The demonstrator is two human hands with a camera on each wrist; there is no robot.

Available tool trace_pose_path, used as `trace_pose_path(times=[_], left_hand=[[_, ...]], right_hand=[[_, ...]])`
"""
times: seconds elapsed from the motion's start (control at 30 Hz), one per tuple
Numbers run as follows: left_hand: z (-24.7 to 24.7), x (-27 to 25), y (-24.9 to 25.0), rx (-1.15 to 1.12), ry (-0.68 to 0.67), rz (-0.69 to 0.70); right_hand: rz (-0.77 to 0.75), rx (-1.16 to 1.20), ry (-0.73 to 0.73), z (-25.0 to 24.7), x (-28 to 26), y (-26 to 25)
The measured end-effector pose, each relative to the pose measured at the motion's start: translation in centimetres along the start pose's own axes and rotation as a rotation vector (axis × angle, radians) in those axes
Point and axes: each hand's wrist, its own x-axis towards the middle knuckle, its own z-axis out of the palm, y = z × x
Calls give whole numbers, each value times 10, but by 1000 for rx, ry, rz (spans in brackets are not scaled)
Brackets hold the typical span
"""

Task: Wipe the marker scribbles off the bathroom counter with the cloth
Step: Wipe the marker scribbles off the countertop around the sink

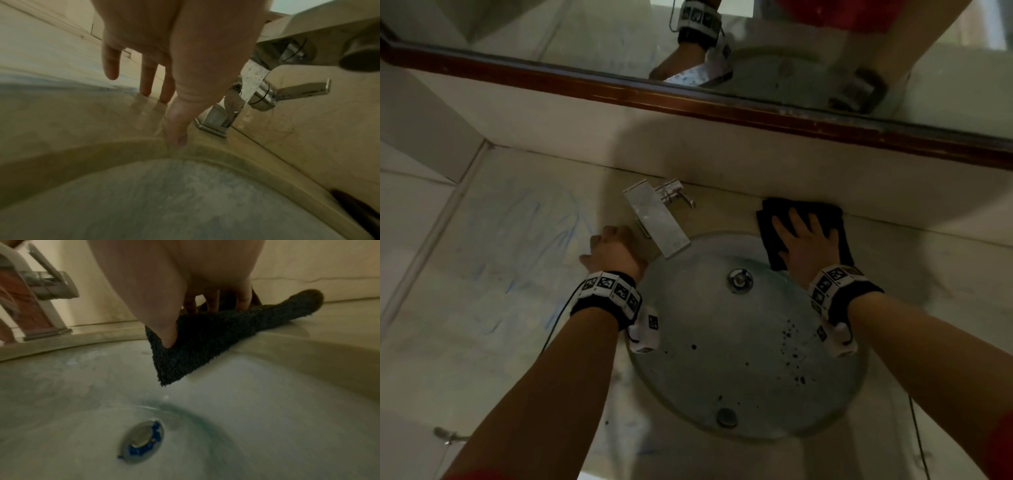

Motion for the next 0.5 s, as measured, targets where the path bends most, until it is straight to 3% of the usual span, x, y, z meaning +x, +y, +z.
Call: trace_pose_path(times=[0.5], left_hand=[[0, 1, -7, 39, 19, 62]], right_hand=[[-200, -92, -65, -31, 52, -117]])
